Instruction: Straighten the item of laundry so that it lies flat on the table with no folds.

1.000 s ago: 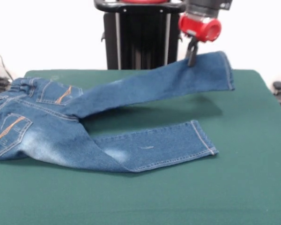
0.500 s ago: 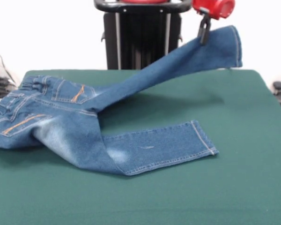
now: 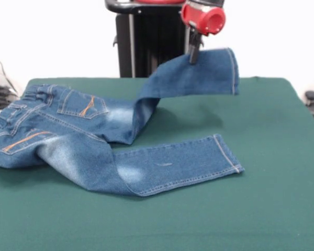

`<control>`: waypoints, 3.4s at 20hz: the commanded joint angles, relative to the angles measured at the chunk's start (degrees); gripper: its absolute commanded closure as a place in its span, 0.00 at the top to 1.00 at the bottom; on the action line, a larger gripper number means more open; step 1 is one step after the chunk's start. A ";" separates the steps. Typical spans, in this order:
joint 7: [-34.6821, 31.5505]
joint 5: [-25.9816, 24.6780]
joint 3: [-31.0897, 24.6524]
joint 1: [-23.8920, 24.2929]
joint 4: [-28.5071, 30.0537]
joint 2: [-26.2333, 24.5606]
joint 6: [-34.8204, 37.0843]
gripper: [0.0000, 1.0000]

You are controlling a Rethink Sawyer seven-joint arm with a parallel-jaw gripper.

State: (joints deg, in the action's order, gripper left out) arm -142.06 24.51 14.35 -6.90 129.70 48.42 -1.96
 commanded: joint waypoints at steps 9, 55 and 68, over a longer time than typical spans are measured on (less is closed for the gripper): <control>-11.94 -3.62 -11.44 4.30 4.04 -4.75 -6.18 1.00; -14.53 19.67 10.54 -17.31 -35.02 -33.15 15.63 1.00; -16.94 22.14 12.74 -20.86 -38.00 -35.39 19.66 1.00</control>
State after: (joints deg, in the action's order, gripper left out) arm -142.07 43.21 28.54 -26.45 95.21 14.14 11.46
